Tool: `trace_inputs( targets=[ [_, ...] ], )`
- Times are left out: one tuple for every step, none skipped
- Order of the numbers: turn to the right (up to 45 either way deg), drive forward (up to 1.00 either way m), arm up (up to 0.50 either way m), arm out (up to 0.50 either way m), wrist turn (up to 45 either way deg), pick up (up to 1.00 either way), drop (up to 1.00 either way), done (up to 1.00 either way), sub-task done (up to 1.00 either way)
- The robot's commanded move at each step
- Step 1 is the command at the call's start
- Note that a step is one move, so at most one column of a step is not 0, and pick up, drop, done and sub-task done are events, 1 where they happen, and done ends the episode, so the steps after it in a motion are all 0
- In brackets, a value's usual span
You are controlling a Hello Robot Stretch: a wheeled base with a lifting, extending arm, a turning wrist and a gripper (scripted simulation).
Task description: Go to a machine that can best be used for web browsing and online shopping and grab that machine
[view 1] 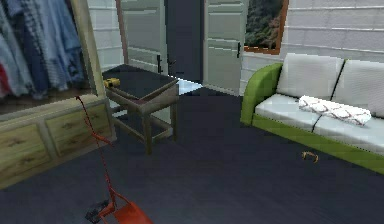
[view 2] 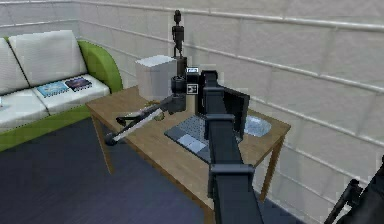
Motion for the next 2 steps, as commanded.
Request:
trace_inputs(
  targets=[
    [0.0, 0.00, 0.00, 0.00, 45.0, 0.00, 0.00, 0.00, 0.00],
    [0.0, 0.00, 0.00, 0.00, 45.0, 0.00, 0.00, 0.00, 0.00]
  ],
)
